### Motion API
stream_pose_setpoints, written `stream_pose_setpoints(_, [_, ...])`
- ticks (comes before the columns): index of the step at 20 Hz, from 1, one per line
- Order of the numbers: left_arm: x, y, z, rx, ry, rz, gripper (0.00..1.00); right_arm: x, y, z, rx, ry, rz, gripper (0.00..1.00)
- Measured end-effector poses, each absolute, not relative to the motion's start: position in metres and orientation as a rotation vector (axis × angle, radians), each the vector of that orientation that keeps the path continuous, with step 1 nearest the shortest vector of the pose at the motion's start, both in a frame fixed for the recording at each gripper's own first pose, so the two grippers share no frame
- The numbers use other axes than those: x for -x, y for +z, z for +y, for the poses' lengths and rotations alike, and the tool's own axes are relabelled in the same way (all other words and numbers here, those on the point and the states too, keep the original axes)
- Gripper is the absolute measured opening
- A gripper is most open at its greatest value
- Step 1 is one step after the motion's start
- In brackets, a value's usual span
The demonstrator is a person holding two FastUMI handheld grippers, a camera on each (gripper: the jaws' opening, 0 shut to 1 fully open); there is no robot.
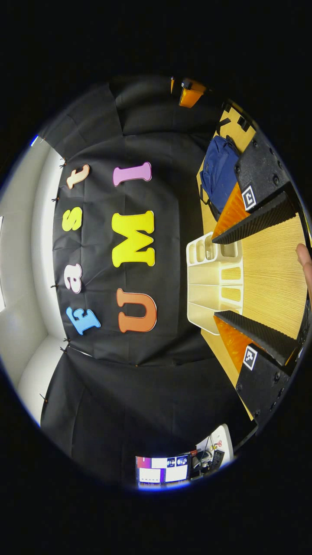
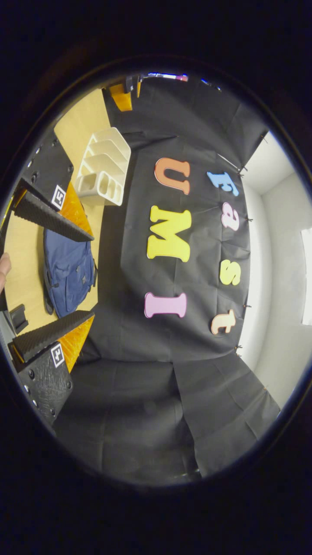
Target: Open the schoolbag, grab two books from the bookshelf and put them into the schoolbag.
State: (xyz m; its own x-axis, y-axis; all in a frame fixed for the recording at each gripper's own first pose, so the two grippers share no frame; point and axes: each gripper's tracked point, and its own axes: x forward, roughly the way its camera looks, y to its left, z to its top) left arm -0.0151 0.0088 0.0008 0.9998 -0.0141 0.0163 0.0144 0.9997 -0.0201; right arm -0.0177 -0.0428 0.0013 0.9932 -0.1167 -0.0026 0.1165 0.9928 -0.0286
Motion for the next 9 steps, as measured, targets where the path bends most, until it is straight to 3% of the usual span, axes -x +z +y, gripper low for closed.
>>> stream_pose_setpoints(9, [0.0157, -0.0003, 0.0049, 0.015, -0.019, -0.012, 0.97, 0.0196, 0.0001, -0.0380, 0.036, -0.127, -0.003, 0.95])
